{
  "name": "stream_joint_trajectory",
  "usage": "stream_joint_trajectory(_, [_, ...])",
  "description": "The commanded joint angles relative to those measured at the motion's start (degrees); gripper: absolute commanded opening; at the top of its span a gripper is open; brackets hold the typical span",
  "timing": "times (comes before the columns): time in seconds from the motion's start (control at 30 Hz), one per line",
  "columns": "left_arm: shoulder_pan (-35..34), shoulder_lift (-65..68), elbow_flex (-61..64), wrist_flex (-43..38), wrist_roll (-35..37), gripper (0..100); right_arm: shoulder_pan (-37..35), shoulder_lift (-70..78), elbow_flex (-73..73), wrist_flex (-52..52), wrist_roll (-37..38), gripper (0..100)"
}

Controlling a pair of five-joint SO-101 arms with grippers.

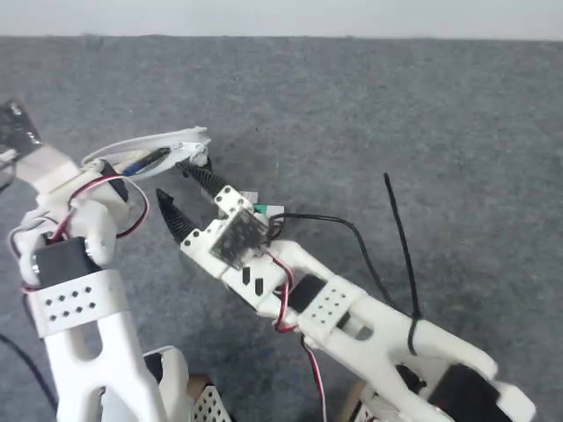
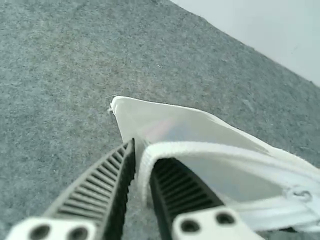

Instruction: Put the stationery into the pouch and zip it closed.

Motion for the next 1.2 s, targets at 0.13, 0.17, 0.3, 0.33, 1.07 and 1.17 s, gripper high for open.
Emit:
stream_joint_trajectory(0.13, [-0.44,-2.46,-0.84,-1.49,-0.35,1,1.71,-12.62,-0.35,9.36,0.44,12.8])
stream_joint_trajectory(0.17, [-0.44,-2.46,-0.84,-1.49,-0.35,1,2.07,-13.93,-0.35,10.86,0.44,12.8])
stream_joint_trajectory(0.3, [-0.35,-2.37,-0.84,-1.49,-0.35,1,3.21,-16.92,-0.35,16.66,0.35,12.7])
stream_joint_trajectory(0.33, [-0.44,-2.37,-0.84,-1.49,-0.35,1,3.3,-17.1,-0.35,17.36,0.35,12.7])
stream_joint_trajectory(1.07, [-9.93,-2.11,-2.68,-1.49,-0.26,1,17.63,-16.48,-9.85,46.2,-11.34,12.8])
stream_joint_trajectory(1.17, [-10.64,-2.11,-2.68,-1.49,-0.18,1,17.45,-13.67,-9.93,46.11,-9.49,12.9])
